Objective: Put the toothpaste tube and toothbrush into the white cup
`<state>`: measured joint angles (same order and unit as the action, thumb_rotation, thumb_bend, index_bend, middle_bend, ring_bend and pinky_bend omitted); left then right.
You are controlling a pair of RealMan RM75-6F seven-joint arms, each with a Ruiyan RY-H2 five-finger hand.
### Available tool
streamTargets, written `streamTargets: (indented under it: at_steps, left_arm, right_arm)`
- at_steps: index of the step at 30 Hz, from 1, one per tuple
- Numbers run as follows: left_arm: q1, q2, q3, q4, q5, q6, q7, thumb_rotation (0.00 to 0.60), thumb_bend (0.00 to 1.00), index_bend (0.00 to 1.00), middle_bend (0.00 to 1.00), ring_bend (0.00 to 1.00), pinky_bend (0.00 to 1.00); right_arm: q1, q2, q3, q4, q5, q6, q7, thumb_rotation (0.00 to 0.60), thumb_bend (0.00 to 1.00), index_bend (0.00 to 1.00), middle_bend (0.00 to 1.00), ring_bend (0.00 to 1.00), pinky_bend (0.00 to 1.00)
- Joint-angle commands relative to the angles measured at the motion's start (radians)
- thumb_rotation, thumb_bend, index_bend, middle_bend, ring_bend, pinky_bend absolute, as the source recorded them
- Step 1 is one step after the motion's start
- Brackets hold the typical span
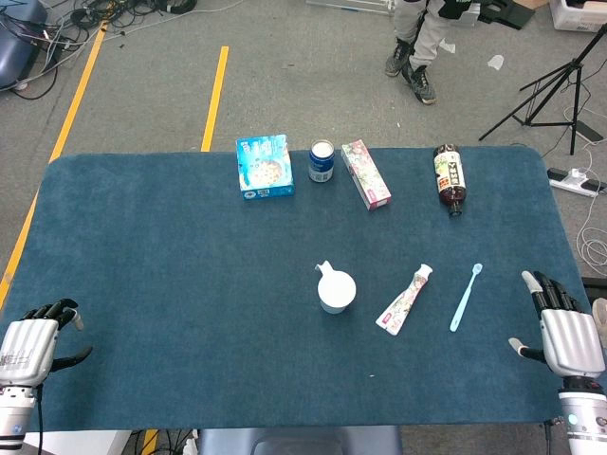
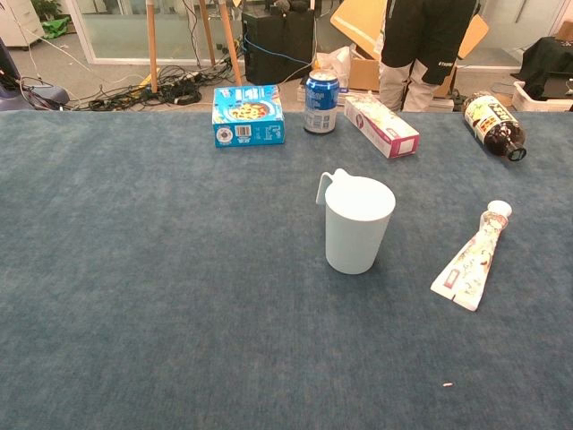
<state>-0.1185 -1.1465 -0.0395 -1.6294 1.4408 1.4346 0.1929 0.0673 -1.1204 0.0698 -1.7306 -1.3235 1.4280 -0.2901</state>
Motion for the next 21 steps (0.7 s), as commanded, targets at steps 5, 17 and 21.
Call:
streamTargets:
  at_steps: [5,17,21]
  left_arm:
    - [0.001,0.0,-0.001,-0.003,0.001,0.004,0.001,0.6,0.11,0.53,0.33,0.36,0.41]
    - [0.003,-0.007,-0.007,-0.001,-0.02,0.002,0.018,0.6,0.11,0.53,0.33,0.36,0.41]
    - [0.005,-0.006,-0.001,-0.004,-0.009,0.006,0.018,0.6,0.11,0.53,0.33,0.36,0.41]
  right_arm:
    - [-0.002,0.001,-0.002,-0.002,-0.008,0.006,0.002,0.6,0.03,0.0,0.11,0.12,0.28]
    - [0.004,0.015,0.002,0.002,0.001,-0.014,0.026,0.6,0.03,0.0,0.11,0.12,0.28]
    - [0.004,0.013,0.002,-0.003,-0.002,-0.01,0.019,0.6,0.03,0.0,0.11,0.12,0.28]
